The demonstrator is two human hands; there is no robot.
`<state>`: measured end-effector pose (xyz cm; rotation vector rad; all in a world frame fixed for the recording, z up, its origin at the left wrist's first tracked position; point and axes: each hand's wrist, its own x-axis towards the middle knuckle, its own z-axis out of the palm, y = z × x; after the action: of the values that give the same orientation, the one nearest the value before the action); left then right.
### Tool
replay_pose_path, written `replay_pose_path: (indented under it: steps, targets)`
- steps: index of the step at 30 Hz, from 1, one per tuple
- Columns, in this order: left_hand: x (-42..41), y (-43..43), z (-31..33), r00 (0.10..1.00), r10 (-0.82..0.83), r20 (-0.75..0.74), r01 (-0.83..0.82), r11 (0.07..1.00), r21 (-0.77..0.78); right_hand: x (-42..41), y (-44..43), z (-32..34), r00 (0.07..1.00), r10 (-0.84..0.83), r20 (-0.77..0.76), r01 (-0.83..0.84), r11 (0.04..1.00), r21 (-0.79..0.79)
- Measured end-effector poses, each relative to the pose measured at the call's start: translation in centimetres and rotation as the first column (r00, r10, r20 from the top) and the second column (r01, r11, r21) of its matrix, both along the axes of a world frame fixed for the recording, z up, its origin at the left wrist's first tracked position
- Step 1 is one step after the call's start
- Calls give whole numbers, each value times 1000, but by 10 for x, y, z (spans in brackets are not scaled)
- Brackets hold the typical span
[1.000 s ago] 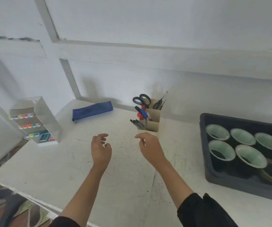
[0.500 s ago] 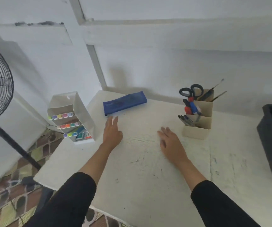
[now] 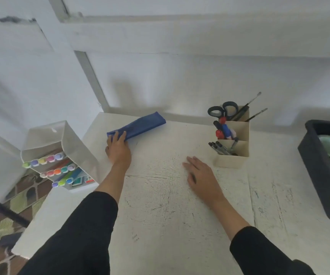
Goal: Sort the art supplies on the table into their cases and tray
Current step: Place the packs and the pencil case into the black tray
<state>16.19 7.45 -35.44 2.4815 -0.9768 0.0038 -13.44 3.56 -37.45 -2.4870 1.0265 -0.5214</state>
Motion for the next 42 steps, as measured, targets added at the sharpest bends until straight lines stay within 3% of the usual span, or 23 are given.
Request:
replay_pose_path:
  steps: [6, 10, 13, 15, 18, 22, 28, 33, 38, 42]
  targets:
    - [-44, 28, 9, 992, 90, 91, -61, 956, -287, 1, 6, 6, 1000, 24, 9, -24, 1000, -19]
    - [-78, 62, 17, 984, 104, 145, -36, 913, -406, -4, 17, 26, 980, 110, 169, -113, 994, 7]
    - [-108, 85, 25, 986, 98, 132, -22, 875, -484, 2, 25, 48, 925, 144, 352, -117, 988, -97]
    - [-127, 94, 32, 990, 104, 97, -38, 850, -525, 8, 27, 66, 927, 120, 356, -63, 984, -169]
    - [-150, 97, 50, 992, 124, 31, -82, 801, -592, 1, 21, 89, 943, 165, 290, -40, 918, -395]
    - [-181, 84, 82, 999, 21, 45, 14, 751, -660, -37, 7, 120, 913, 198, 356, 7, 867, -499]
    - [-254, 34, 122, 969, -193, 157, 246, 651, -718, -133, -16, 167, 876, 10, 482, 266, 823, -502]
    - [-346, -20, 134, 871, -440, 220, 464, 588, -662, -248, -40, 187, 866, -213, 453, 436, 766, -473]
    - [-447, -56, 130, 733, -671, 106, 587, 546, -598, -367, -58, 186, 851, -404, 336, 501, 818, -284]
    - [-507, -74, 121, 593, -799, -104, 672, 562, -482, -433, -64, 178, 813, -553, 183, 579, 801, -151]
